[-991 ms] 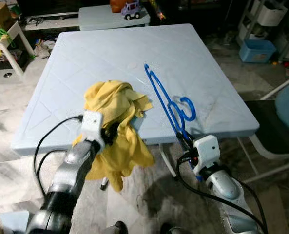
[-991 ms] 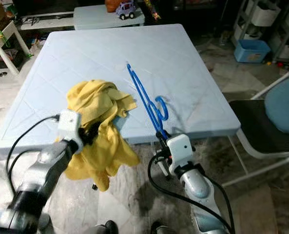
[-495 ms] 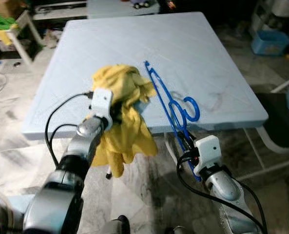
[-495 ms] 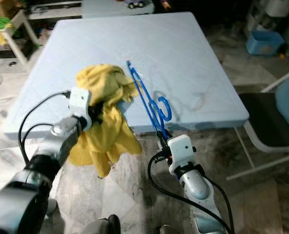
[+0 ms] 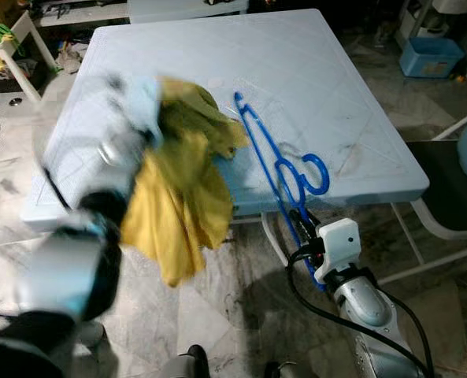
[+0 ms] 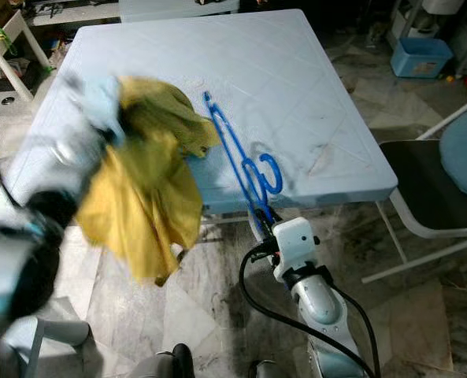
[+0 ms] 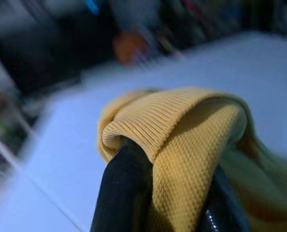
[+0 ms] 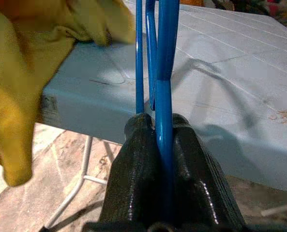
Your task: Hang hanger
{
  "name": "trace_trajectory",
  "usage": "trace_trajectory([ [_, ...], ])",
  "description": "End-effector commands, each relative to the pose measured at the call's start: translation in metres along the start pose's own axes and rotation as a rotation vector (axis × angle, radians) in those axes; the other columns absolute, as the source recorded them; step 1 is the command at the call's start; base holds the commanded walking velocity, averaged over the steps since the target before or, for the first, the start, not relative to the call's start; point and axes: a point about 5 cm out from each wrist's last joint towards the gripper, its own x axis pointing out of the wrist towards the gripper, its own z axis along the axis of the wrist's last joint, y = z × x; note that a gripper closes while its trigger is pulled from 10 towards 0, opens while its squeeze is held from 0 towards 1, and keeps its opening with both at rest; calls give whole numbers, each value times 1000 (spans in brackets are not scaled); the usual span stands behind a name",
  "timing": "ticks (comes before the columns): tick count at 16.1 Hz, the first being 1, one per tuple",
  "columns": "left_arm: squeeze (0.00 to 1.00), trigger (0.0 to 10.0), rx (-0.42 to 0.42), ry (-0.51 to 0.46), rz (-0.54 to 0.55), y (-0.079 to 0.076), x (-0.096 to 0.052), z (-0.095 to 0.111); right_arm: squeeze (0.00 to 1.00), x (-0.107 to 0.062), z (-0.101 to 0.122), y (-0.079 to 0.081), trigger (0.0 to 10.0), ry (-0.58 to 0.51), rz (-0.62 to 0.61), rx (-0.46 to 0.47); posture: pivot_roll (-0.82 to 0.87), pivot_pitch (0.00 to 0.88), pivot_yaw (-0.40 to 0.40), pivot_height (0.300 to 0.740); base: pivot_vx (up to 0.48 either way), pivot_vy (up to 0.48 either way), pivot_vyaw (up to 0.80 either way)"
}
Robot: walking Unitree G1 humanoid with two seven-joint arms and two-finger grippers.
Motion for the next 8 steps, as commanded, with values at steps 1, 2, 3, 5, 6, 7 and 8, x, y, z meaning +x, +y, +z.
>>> trace_trajectory([
  [1, 0, 0, 78, -124, 97, 16, 6, 30, 0, -5, -11, -3, 10000, 65, -34, 9, -124, 171, 59, 740, 0, 0, 0],
  [2, 0, 0, 115, -163, 133, 21, 7, 40, 0, -5, -11, -3, 10000, 63, -38, 9, -128, 173, 59, 740, 0, 0, 0],
  [3, 0, 0, 165, -241, 204, 36, 11, 68, 0, -5, -9, -5, 10000, 49, -66, 12, -130, 175, 60, 740, 0, 0, 0],
  [5, 0, 0, 212, -304, 251, 46, 13, 94, 0, -5, -8, -6, 10000, 44, -78, 13, -131, 176, 61, 740, 0, 0, 0],
  [6, 0, 0, 341, -385, 304, 53, 14, 126, 0, -6, -5, -8, 10000, 25, -105, 7, -137, 180, 58, 740, 0, 0, 0],
  [7, 0, 0, 372, -413, 317, 54, 14, 134, 0, -7, -3, -9, 10000, 17, -114, 5, -141, 184, 57, 740, 0, 0, 0],
  [8, 0, 0, 456, -474, 328, 52, 13, 147, 0, -7, -1, -11, 10000, 9, -129, -1, -144, 184, 58, 740, 0, 0, 0],
])
